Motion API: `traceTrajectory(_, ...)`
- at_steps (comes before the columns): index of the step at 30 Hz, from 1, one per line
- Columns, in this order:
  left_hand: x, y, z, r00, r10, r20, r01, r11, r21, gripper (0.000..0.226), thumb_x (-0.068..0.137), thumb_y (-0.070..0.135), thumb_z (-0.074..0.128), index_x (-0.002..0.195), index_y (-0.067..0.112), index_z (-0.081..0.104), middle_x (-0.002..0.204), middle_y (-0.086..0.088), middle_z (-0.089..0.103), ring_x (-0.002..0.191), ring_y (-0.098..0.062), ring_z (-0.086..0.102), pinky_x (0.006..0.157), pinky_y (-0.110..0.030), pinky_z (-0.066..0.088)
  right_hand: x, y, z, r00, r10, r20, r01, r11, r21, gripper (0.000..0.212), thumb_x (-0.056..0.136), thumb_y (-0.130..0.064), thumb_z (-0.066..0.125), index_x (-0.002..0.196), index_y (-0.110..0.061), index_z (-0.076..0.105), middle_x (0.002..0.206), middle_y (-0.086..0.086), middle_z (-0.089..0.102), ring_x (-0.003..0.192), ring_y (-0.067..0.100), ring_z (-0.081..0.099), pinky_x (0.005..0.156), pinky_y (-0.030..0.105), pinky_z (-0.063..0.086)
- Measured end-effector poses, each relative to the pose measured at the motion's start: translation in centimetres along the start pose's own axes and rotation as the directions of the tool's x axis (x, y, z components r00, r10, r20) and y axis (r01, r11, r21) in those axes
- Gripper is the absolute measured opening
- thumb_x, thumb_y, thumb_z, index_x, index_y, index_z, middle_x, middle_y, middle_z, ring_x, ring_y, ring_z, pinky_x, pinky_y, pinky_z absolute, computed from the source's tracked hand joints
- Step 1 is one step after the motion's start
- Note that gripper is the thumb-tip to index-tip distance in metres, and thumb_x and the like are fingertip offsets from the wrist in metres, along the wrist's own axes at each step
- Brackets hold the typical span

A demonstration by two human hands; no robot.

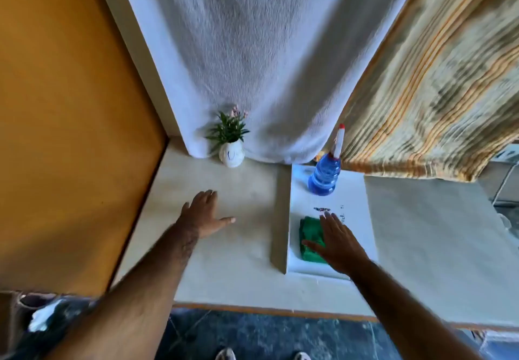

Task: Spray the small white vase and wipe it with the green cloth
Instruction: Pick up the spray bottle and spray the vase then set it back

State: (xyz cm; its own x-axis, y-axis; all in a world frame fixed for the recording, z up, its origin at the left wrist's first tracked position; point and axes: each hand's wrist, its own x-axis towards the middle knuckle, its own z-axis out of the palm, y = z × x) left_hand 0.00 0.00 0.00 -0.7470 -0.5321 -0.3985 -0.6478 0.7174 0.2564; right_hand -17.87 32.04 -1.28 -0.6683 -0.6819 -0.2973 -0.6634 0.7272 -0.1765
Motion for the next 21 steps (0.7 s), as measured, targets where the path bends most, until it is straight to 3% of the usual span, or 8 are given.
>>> traceTrajectory(3,-0.2,-1.0,2.8,0.999,-0.033,-0.002,0.033,0.999,0.029,0.103,0.082,0.077,0.048,0.155,0.014,0.01,0.167,-0.003,0.005,0.15,-0.02,0.003,0.12,-0.052,0.014,-0.2,0.5,2.8,1.0,0.009,0.008,-0.01,1.0,0.027,0.141,0.062,-0.097,-0.017,0.161,-0.003,0.018,0.169,0.013,0.01,0.156,0.025,0.007,0.125,0.042,0.016)
traceTrajectory(8,-0.6,-2.4,7.2,0.999,-0.016,0.029,0.012,0.989,0.15,0.106,0.082,0.078,0.043,0.156,0.014,0.002,0.166,-0.005,-0.011,0.151,-0.02,-0.005,0.118,-0.057,0.013,-1.2,0.2,5.4,0.995,0.001,-0.098,0.0,1.0,0.011,0.122,0.076,-0.091,-0.009,0.162,-0.007,0.012,0.169,0.008,0.001,0.156,0.02,-0.002,0.125,0.04,0.007)
traceTrajectory(11,-0.5,-2.7,8.2,0.998,-0.025,0.06,0.016,0.988,0.151,0.105,0.084,0.081,0.033,0.154,0.016,-0.012,0.163,-0.003,-0.024,0.149,-0.019,-0.018,0.118,-0.059,0.001,-1.5,0.4,6.0,0.994,-0.018,-0.111,0.022,0.999,0.031,0.112,0.084,-0.089,0.002,0.162,-0.009,0.011,0.17,0.008,0.002,0.155,0.019,-0.006,0.126,0.043,0.003)
traceTrajectory(13,-0.6,-2.9,8.3,0.996,-0.024,0.087,0.01,0.987,0.163,0.105,0.084,0.082,0.028,0.152,0.017,-0.018,0.16,-0.001,-0.031,0.147,-0.018,-0.025,0.117,-0.06,-0.005,-1.1,0.5,5.5,0.976,-0.025,-0.218,0.035,0.998,0.044,0.106,0.089,-0.085,0.017,0.162,-0.008,0.013,0.17,0.01,0.005,0.156,0.022,-0.001,0.125,0.048,0.002)
traceTrajectory(15,-0.5,-3.0,8.4,0.995,-0.019,0.1,0.002,0.985,0.17,0.105,0.083,0.083,0.025,0.151,0.017,-0.021,0.158,-0.001,-0.035,0.145,-0.017,-0.029,0.117,-0.06,-0.007,0.7,0.5,3.9,0.935,0.093,-0.343,-0.039,0.986,0.16,0.106,0.088,-0.081,0.03,0.162,-0.007,0.012,0.17,0.011,0.006,0.156,0.023,0.002,0.125,0.05,0.003)
traceTrajectory(17,-0.3,-3.1,8.6,0.994,-0.021,0.109,0.001,0.984,0.179,0.108,0.078,0.086,0.019,0.151,0.017,-0.022,0.157,-0.001,-0.036,0.145,-0.017,-0.029,0.118,-0.061,-0.007,3.7,0.5,1.2,0.876,0.284,-0.39,-0.118,0.91,0.398,0.112,0.085,-0.081,0.038,0.162,-0.005,0.011,0.169,0.015,0.009,0.156,0.027,0.006,0.125,0.051,0.01)
traceTrajectory(21,0.0,-3.1,8.5,0.992,-0.025,0.125,0.002,0.984,0.179,0.121,0.058,0.093,-0.002,0.151,0.017,-0.022,0.156,-0.001,-0.036,0.147,-0.019,-0.025,0.117,-0.062,-0.007,9.9,1.4,-4.3,0.799,0.456,-0.392,-0.032,0.684,0.729,0.12,0.081,-0.06,0.077,0.161,-0.005,0.007,0.169,0.016,0.011,0.155,0.026,0.009,0.125,0.047,0.013)
